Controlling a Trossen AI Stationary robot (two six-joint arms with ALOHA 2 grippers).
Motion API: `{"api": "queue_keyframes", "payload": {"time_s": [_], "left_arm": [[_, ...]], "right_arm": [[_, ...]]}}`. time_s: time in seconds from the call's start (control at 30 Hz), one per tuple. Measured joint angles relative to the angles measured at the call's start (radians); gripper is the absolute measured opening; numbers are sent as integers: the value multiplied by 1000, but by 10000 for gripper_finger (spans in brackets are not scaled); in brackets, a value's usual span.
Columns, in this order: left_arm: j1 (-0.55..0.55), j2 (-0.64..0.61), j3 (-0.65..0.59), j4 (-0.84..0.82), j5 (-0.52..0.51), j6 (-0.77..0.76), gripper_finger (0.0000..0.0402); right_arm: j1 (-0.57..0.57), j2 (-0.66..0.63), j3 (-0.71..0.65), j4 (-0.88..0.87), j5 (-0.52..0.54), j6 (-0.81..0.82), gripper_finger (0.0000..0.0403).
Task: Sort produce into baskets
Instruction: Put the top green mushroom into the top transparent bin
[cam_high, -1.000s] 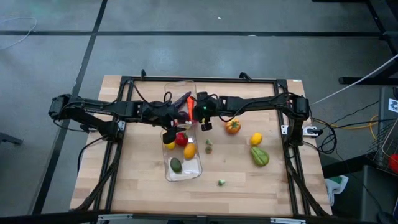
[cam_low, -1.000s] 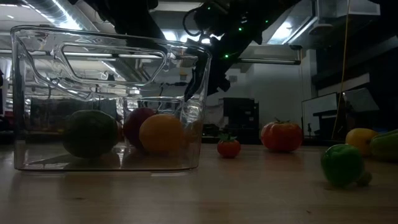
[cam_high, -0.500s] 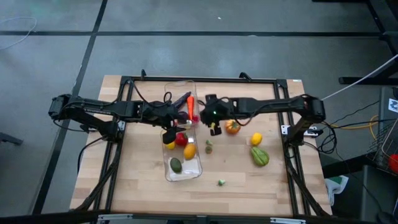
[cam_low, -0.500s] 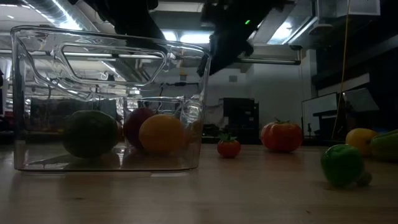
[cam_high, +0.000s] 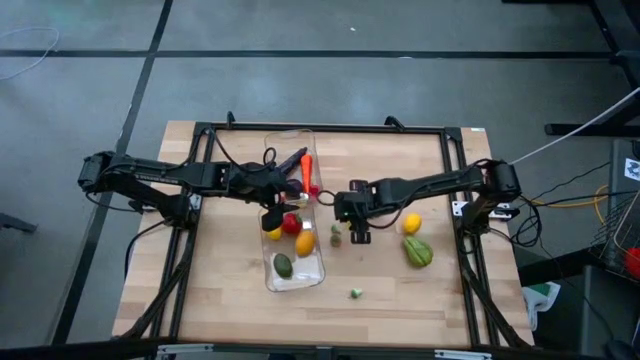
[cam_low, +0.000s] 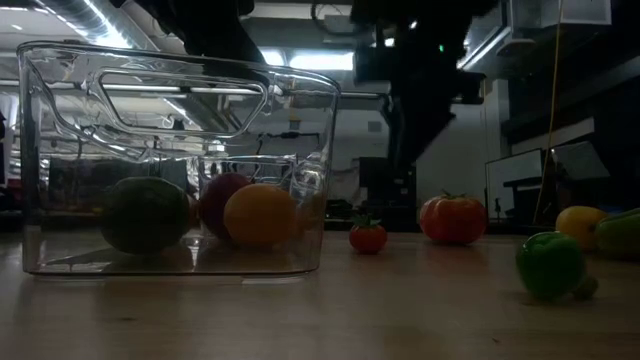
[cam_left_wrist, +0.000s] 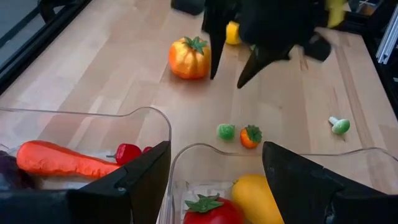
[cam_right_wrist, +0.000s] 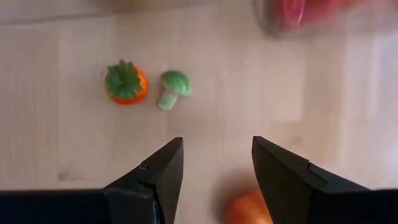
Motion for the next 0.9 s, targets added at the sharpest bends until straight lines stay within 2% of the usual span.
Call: {"api": "queue_keyframes", "payload": {"time_s": [0.27, 0.53, 0.9], "left_arm": [[0, 0, 0, 1, -1, 2, 250], [0, 0, 0, 2, -1, 2, 250], [0, 0, 0, 0, -2, 2, 250]], "right_arm": [[-2, 19, -122, 214, -101, 92, 189], [-2, 51, -184, 369, -100, 140, 188], [-2, 139, -189, 426, -100, 140, 188]]}}
